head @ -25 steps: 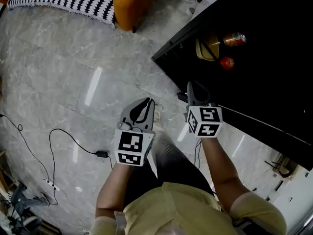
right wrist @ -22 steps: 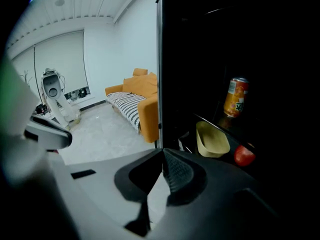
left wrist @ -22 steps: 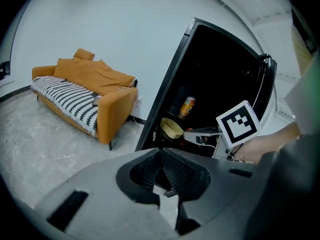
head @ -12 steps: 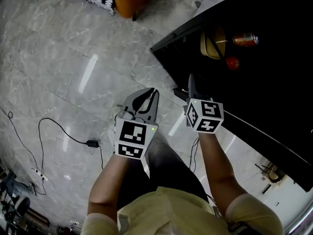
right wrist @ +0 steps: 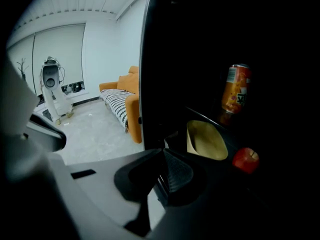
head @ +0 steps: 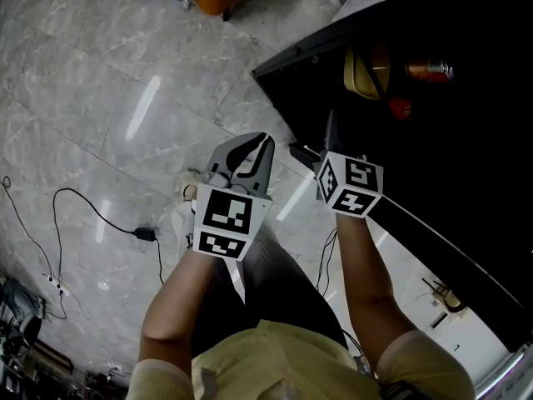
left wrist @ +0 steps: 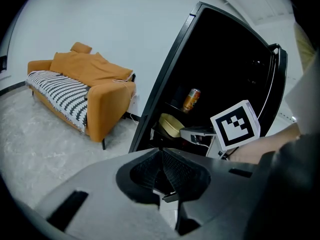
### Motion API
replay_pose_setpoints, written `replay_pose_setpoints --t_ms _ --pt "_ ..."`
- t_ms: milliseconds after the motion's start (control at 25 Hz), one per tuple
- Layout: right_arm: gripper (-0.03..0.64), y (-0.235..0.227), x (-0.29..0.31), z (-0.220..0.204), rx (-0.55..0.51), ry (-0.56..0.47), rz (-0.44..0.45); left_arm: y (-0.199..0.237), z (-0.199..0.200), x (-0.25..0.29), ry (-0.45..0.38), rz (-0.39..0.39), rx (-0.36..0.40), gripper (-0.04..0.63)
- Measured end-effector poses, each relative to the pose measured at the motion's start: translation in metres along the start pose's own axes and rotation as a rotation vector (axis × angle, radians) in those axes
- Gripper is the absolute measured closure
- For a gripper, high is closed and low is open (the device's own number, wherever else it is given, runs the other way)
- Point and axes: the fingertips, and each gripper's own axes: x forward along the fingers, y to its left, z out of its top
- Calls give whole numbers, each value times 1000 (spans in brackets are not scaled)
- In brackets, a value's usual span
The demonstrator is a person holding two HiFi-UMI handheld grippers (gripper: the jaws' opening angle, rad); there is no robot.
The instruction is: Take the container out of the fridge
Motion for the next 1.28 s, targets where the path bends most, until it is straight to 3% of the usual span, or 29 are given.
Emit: replay_pose_setpoints --t_ms 520,880,1040,1280 --pt "588 -23 30 1 -93 -23 -49 13 3 30 -4 15 -39 555" --pt "586 -44 51 10 -169 -43 -140 22 17 48 -28 16 -36 555" --pt "586 -52 60 17 -257 -40 -206 23 18 54 -30 5 -47 555" --pt "514 -59 77 16 -302 11 -232 28 18 56 -37 8 -65 555"
